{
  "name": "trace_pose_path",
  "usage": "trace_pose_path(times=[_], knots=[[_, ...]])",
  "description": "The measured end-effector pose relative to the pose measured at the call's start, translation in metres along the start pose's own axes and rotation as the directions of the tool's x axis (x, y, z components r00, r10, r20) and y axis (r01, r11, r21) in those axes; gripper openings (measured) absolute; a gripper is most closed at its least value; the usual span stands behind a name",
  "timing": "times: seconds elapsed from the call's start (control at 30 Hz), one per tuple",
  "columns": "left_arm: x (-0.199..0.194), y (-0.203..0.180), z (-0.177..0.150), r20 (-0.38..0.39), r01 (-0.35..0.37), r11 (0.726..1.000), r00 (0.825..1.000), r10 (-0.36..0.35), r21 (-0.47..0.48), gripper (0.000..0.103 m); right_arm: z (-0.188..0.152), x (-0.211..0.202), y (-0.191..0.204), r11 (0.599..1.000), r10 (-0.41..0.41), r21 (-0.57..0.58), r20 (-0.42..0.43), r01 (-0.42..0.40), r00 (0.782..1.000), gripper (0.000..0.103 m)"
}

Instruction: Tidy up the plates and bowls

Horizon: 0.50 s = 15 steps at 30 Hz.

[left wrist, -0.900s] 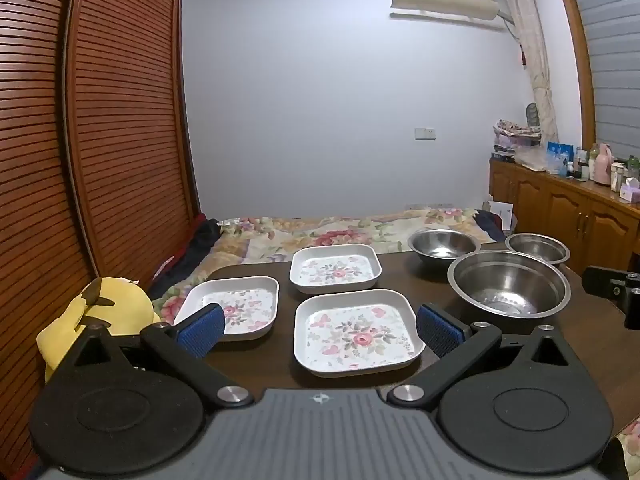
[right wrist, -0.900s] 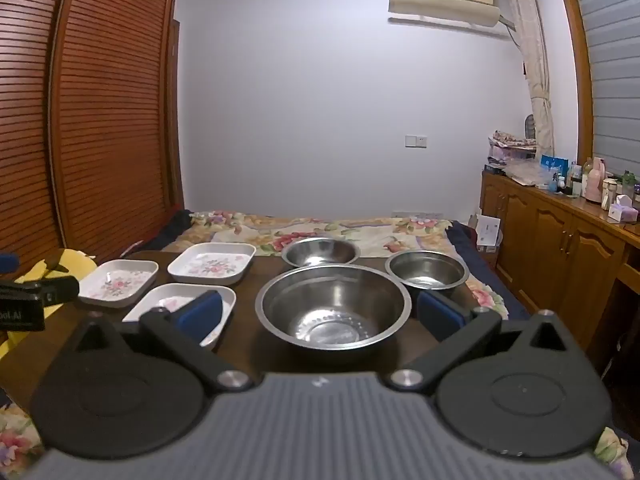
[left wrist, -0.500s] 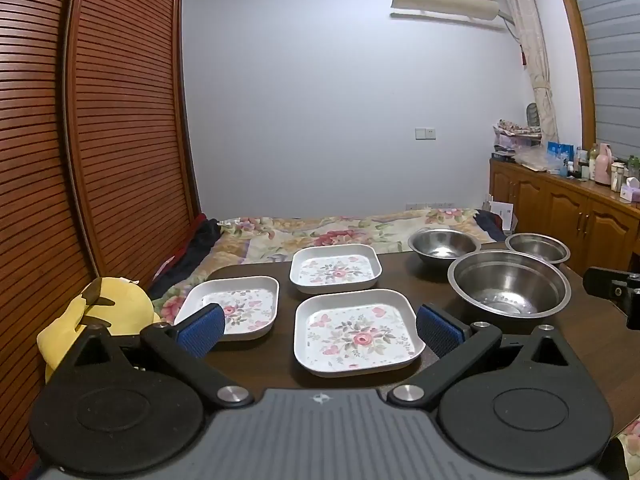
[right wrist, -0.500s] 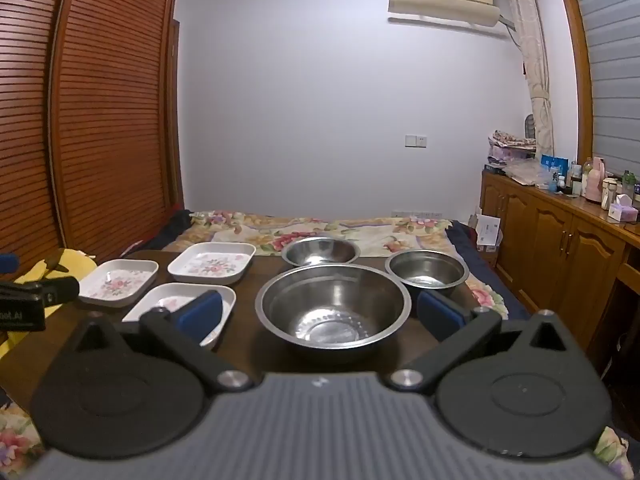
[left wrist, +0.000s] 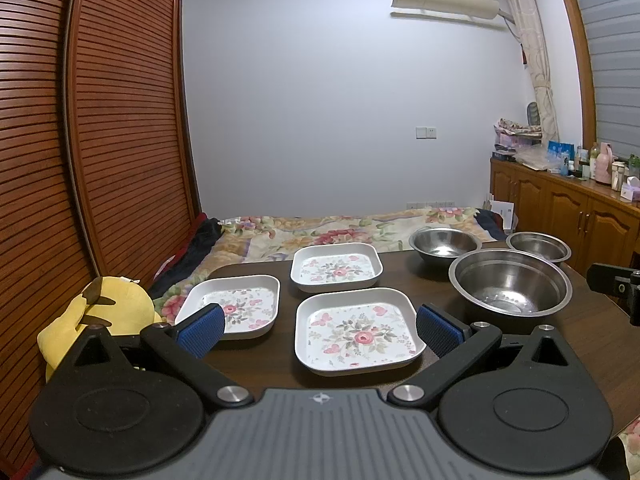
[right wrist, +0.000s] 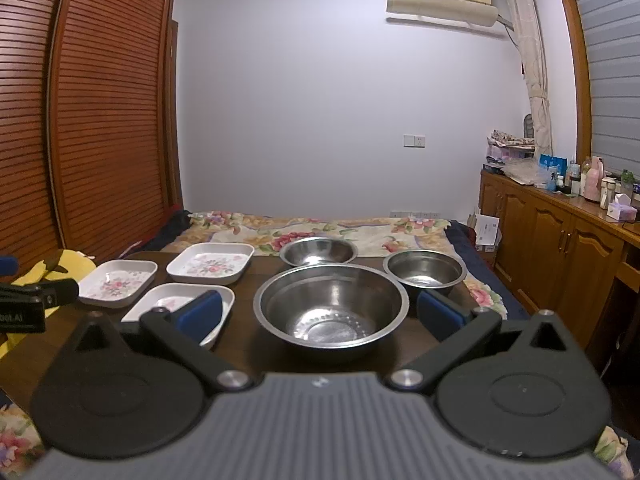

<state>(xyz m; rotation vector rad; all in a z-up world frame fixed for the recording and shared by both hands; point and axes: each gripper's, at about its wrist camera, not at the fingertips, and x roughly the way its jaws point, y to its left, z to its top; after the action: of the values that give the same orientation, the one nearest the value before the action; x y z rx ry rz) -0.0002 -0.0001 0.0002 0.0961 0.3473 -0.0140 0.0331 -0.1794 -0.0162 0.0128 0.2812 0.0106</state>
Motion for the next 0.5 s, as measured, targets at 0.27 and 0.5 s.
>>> trace_pose_path(times=[0.27,0.5], knots=[[-0.0002,0.0002,0.0001,-0.001,0.002,1.000,1.000,-0.002,0.001,0.103,-0.0003,-0.0012,0.0005,1.000,0.000,-0.001,0.000,0.000,1.000,0.103],[0.0000,0.0001,0.0001,-0.001,0.000,1.000,1.000,0.000,0.001,0.103,-0.0009,-0.0017,0.0008,1.000,0.004,-0.001,-0.003,-0.004,1.000,0.103]])
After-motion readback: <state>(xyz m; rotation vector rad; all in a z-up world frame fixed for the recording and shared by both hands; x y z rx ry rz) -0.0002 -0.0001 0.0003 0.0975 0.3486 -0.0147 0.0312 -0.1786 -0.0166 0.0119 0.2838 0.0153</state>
